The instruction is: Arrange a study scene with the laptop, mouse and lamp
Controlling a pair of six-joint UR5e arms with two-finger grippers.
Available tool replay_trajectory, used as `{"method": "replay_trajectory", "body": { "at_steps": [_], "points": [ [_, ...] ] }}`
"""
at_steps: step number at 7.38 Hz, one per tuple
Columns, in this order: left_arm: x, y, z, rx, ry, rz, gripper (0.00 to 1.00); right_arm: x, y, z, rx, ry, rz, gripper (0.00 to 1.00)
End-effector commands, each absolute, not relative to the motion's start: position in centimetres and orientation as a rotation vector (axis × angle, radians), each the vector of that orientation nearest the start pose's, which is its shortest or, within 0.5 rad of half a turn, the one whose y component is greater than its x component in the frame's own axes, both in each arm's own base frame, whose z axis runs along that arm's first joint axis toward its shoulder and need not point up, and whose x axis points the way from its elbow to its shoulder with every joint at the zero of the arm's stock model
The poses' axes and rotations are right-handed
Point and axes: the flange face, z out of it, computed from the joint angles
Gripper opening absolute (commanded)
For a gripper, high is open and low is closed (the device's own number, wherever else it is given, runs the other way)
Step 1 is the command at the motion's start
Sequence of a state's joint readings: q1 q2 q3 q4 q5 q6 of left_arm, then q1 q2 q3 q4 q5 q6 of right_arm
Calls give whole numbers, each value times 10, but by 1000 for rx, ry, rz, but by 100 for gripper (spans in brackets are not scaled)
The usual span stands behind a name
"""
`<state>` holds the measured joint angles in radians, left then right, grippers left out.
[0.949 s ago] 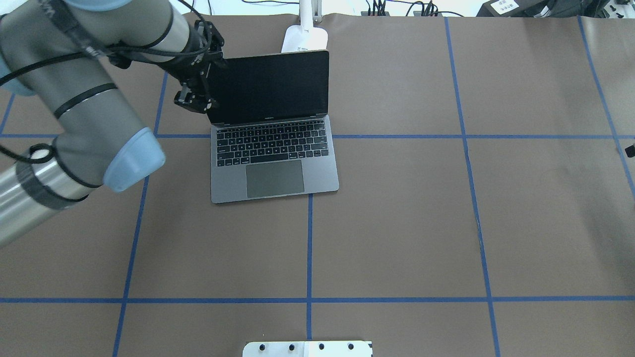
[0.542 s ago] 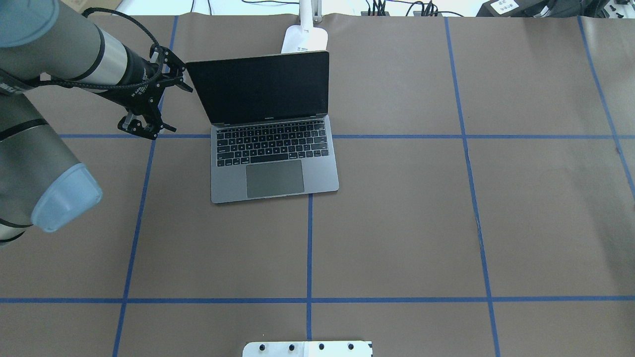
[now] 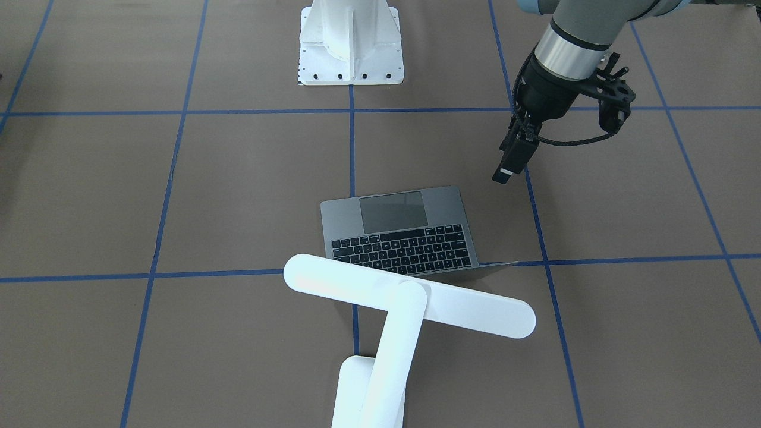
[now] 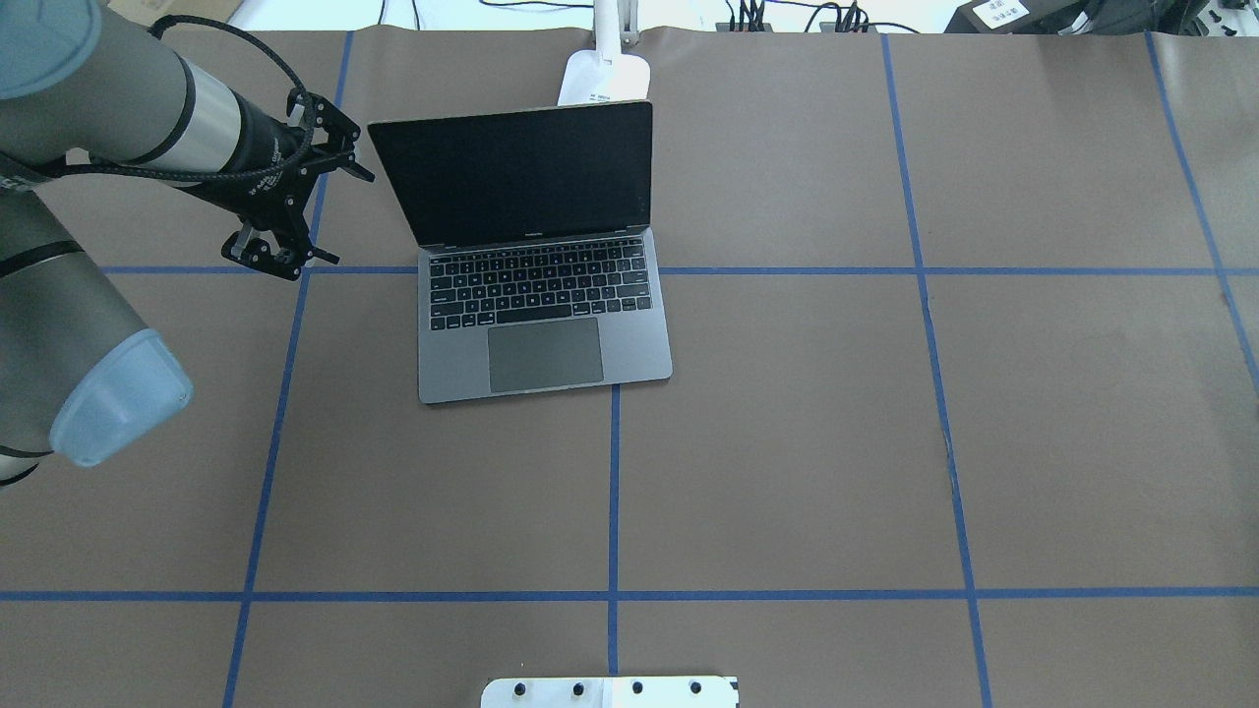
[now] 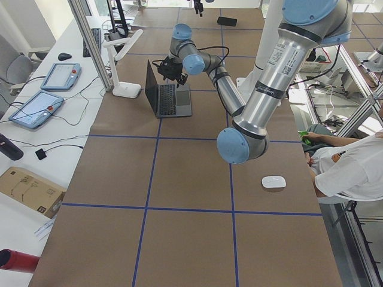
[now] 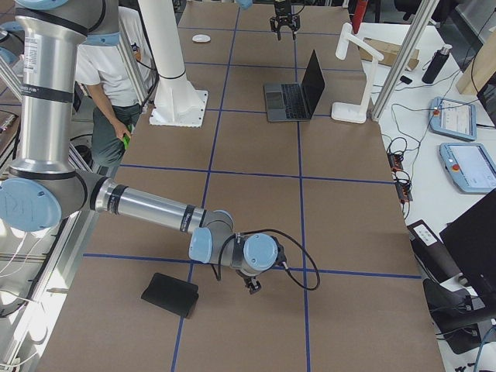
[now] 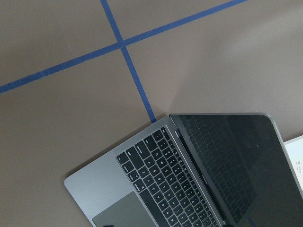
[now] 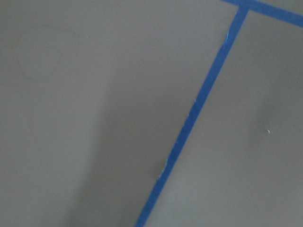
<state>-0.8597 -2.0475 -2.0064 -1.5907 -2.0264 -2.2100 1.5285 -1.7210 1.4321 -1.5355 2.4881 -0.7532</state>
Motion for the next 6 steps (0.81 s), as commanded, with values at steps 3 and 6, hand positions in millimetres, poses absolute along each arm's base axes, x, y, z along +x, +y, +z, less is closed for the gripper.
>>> {"method": "replay_trajectory", "body": {
  "at_steps": [3,6],
  "points": [
    [300,-488,200,-313,1027,-1160,87,41,-337,837,-40,-1089,-875,97],
    [300,-488,198,-300,1031,-1162,88,14,-326,859,-116,-1141,-905,91]
  ]
}}
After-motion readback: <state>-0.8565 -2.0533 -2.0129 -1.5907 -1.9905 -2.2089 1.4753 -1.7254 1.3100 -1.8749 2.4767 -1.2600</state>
